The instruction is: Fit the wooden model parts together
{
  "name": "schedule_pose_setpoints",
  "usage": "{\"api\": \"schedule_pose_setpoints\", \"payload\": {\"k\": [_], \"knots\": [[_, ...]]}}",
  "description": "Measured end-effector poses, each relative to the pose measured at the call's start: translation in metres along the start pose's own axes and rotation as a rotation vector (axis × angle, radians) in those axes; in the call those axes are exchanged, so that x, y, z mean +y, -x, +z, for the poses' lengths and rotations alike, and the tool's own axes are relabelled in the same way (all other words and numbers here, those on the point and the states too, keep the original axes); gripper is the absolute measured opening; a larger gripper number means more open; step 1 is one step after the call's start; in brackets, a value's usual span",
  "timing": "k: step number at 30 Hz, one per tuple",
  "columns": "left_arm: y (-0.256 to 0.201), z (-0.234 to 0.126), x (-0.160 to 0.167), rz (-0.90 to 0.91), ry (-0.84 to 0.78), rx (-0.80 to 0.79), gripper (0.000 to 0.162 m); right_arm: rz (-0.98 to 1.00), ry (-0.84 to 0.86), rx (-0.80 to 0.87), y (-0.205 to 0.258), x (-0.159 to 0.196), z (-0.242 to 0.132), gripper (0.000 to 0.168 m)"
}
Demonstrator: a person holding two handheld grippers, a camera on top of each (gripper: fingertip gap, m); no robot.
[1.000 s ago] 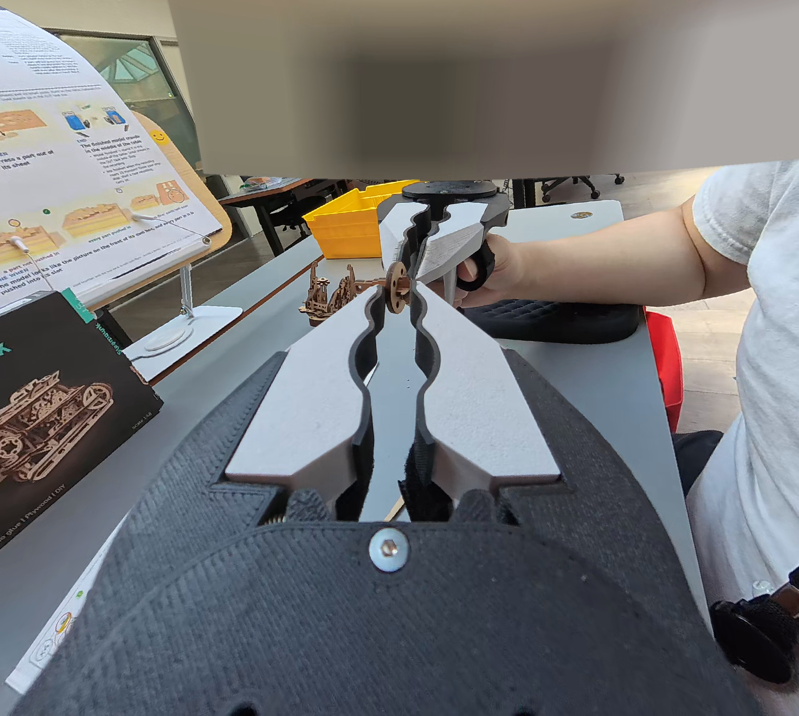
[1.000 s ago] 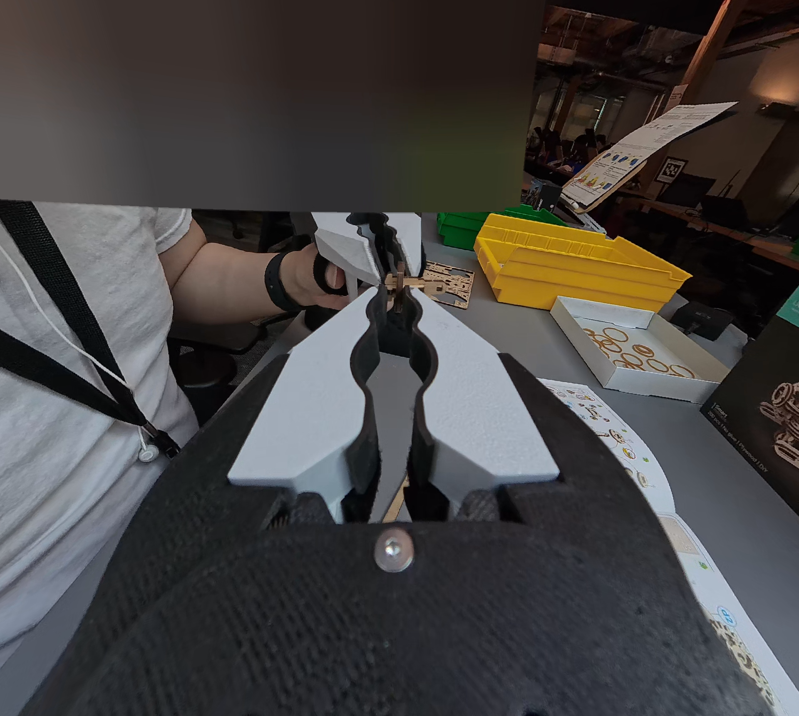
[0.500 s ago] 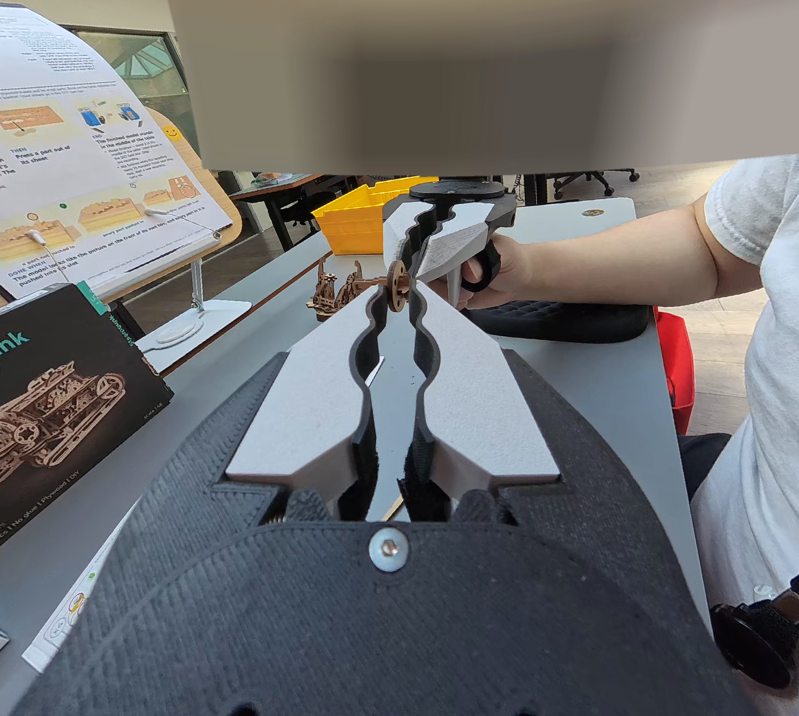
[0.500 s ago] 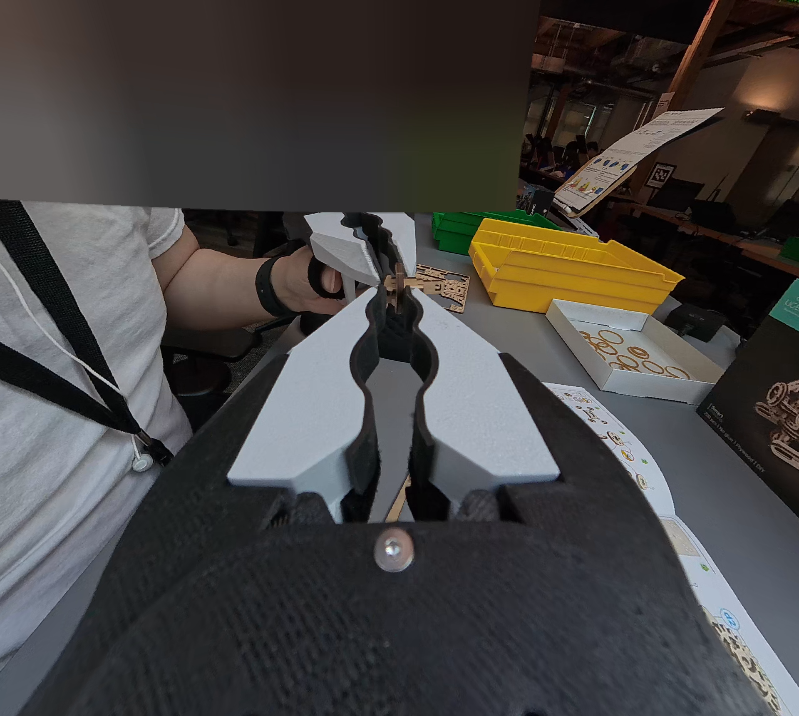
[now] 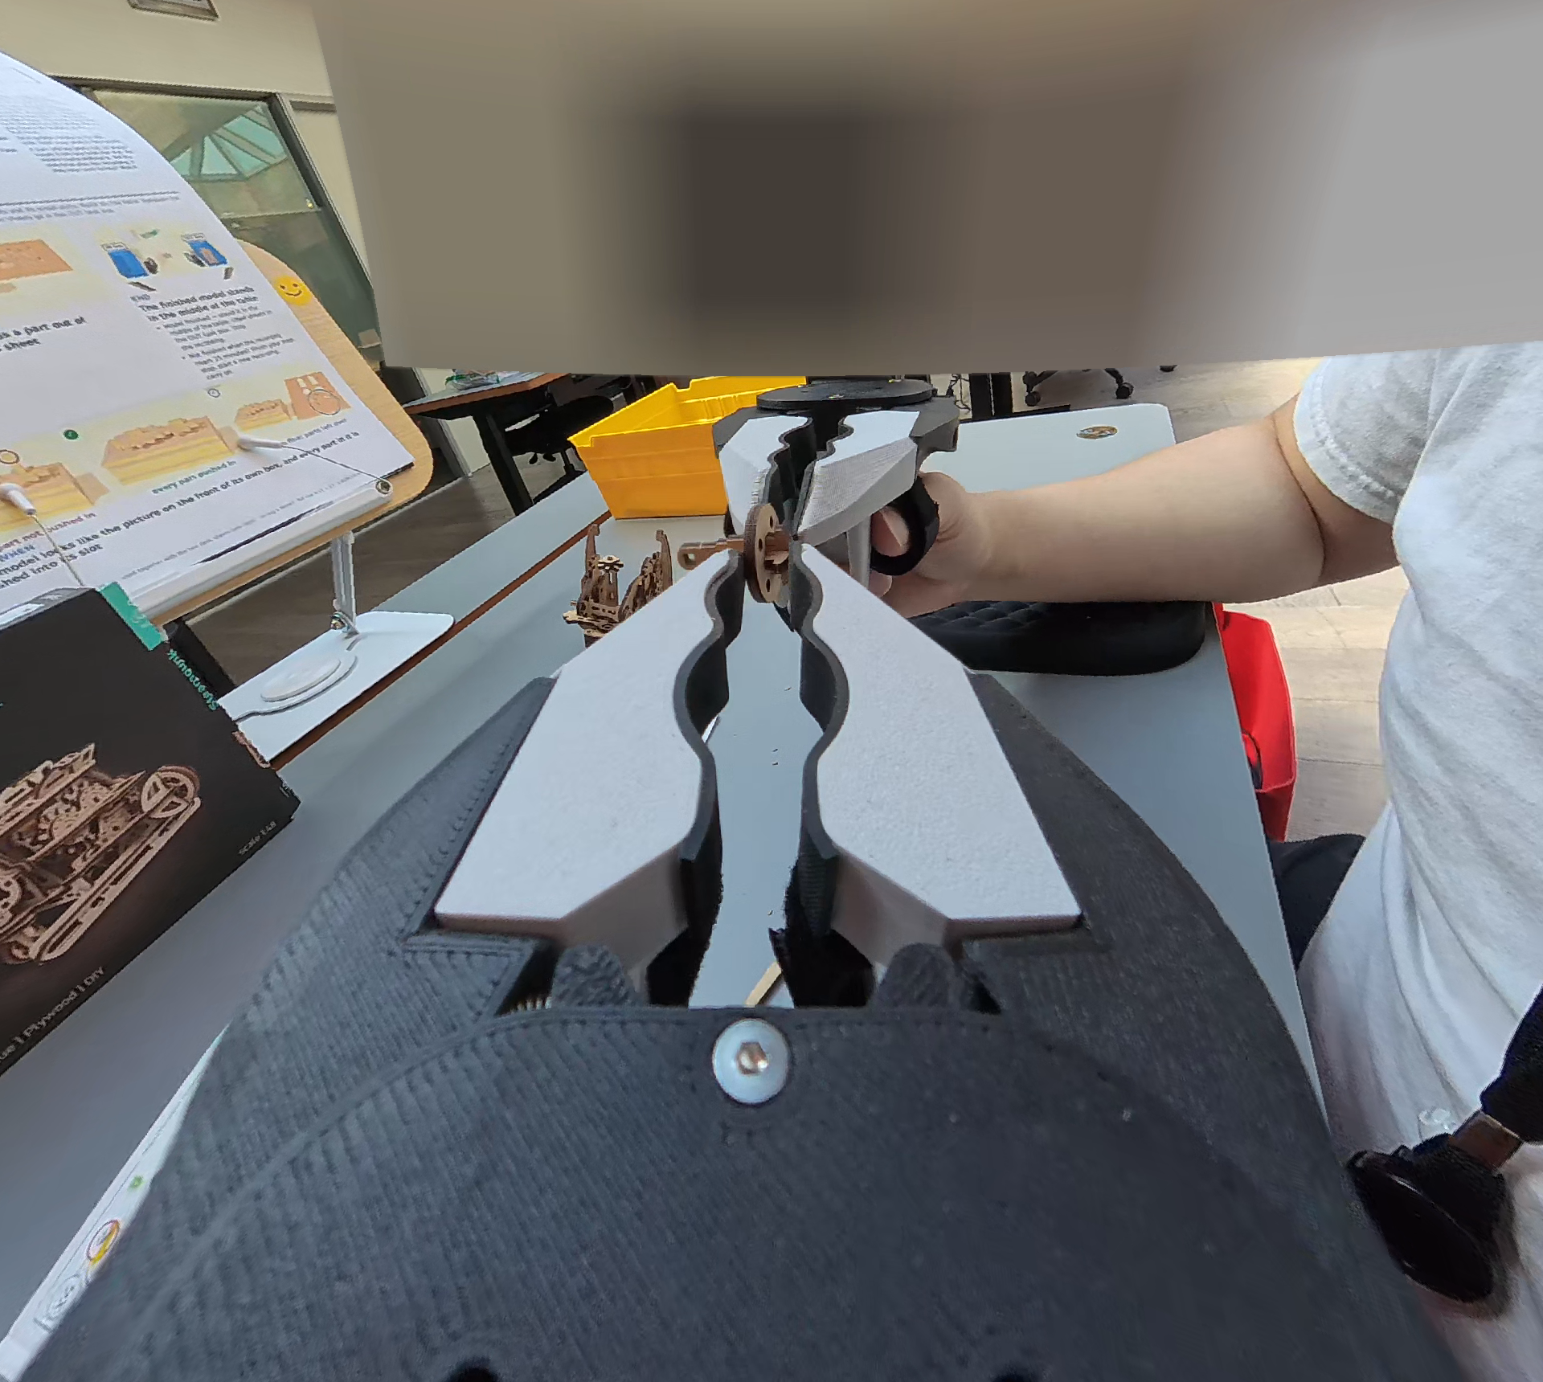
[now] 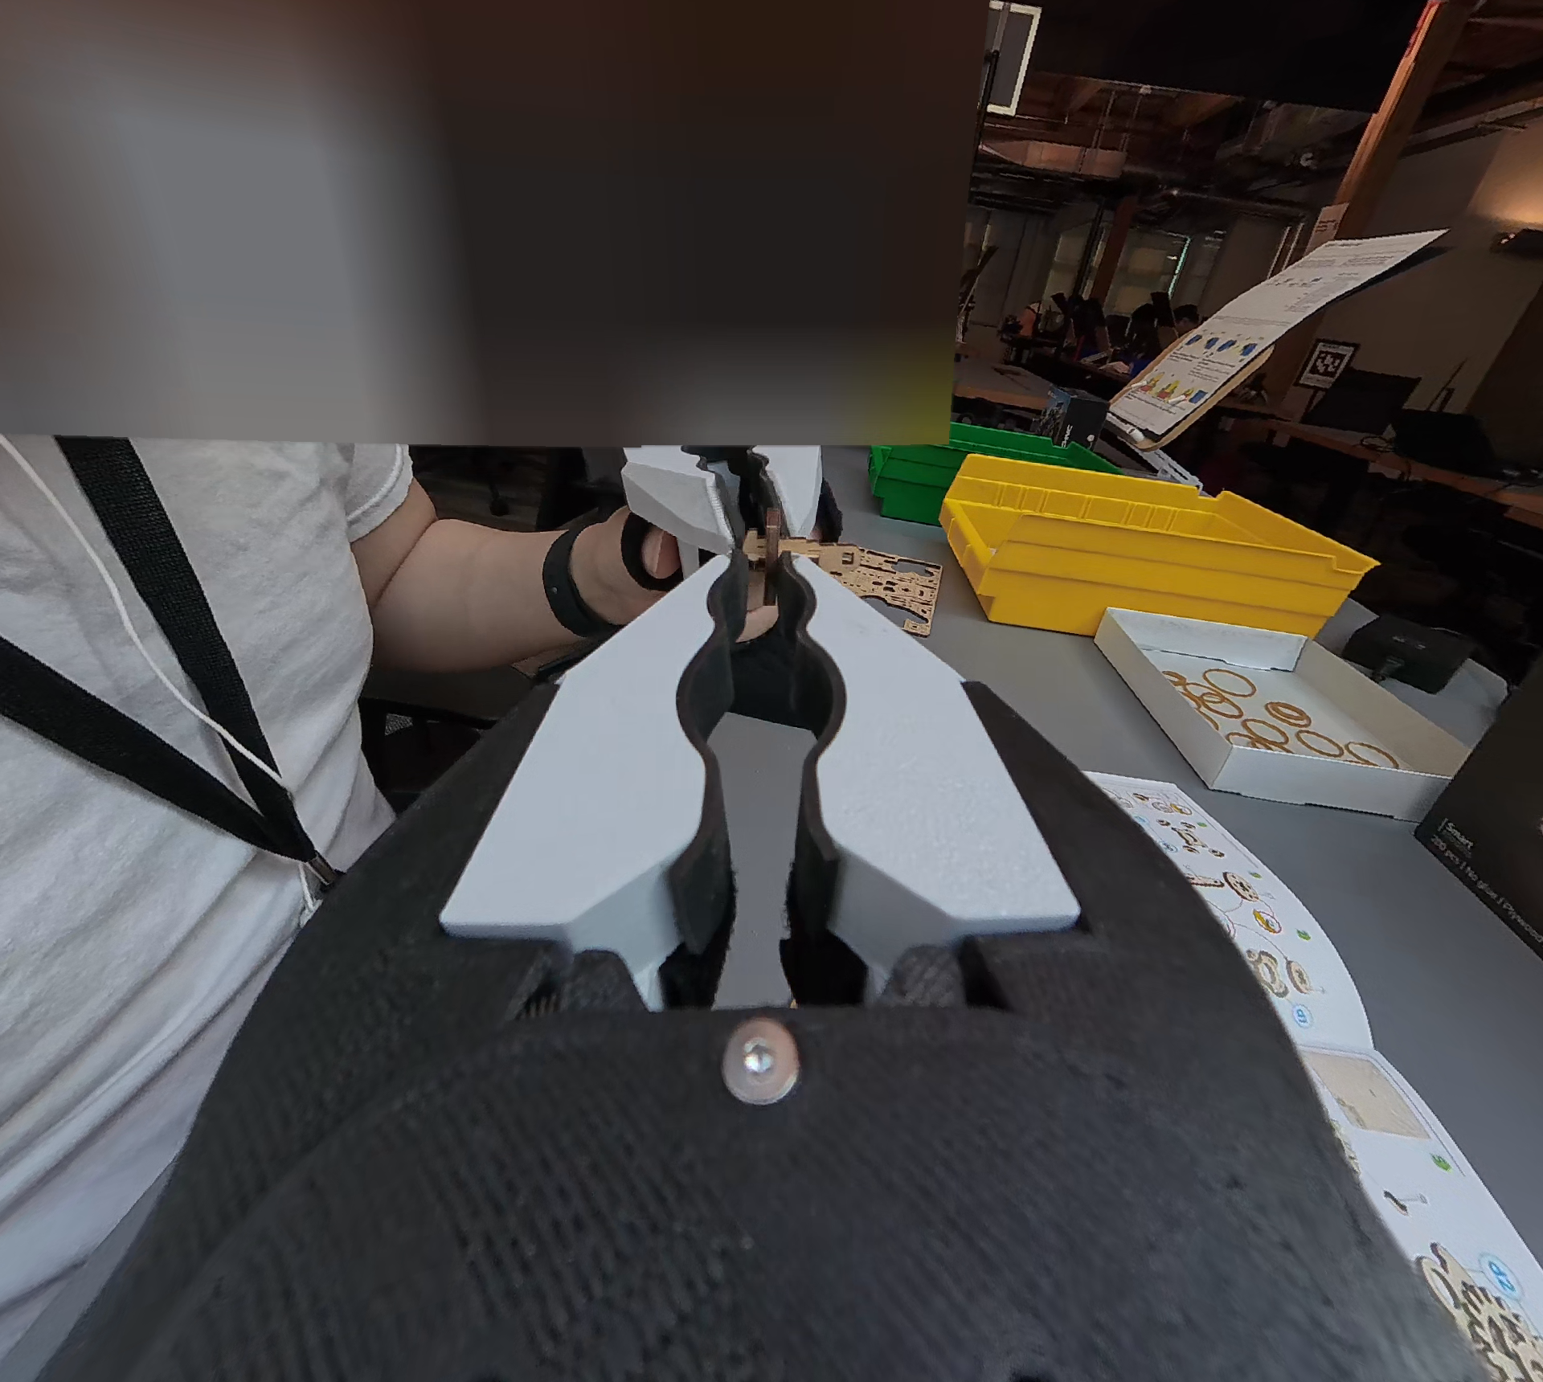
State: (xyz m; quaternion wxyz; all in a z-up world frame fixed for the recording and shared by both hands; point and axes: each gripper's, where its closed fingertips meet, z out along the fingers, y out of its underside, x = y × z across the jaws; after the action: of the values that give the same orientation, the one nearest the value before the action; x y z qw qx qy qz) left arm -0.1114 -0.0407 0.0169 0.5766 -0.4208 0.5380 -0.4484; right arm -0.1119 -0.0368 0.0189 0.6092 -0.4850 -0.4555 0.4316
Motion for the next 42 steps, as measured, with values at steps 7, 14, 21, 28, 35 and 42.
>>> {"api": "schedule_pose_setpoints", "payload": {"k": [7, 14, 21, 28, 35, 42], "knots": [[-0.0004, -0.0023, -0.0040, -0.009, -0.033, -0.004, 0.007, 0.023, -0.029, -0.019, 0.0005, -0.0045, -0.0026, 0.005], [-0.0012, -0.0019, -0.0051, -0.001, -0.046, -0.001, 0.005, 0.025, -0.034, -0.025, 0.0014, -0.0036, -0.0019, 0.005], [-0.0035, 0.0009, -0.0015, 0.011, -0.036, -0.002, 0.007, 0.025, -0.032, -0.034, 0.0026, -0.0032, -0.0016, 0.005], [-0.0052, 0.0004, -0.0018, -0.035, -0.046, 0.030, 0.007, 0.023, -0.038, -0.047, 0.0040, -0.0029, -0.0018, 0.005], [-0.0040, 0.0005, -0.0009, -0.073, -0.035, 0.041, 0.006, 0.083, -0.039, -0.053, 0.0027, -0.0031, -0.0018, 0.005], [-0.0036, 0.0016, 0.0016, -0.111, -0.044, 0.019, 0.005, 0.062, -0.026, -0.048, 0.0018, -0.0010, -0.0028, 0.005]]}}
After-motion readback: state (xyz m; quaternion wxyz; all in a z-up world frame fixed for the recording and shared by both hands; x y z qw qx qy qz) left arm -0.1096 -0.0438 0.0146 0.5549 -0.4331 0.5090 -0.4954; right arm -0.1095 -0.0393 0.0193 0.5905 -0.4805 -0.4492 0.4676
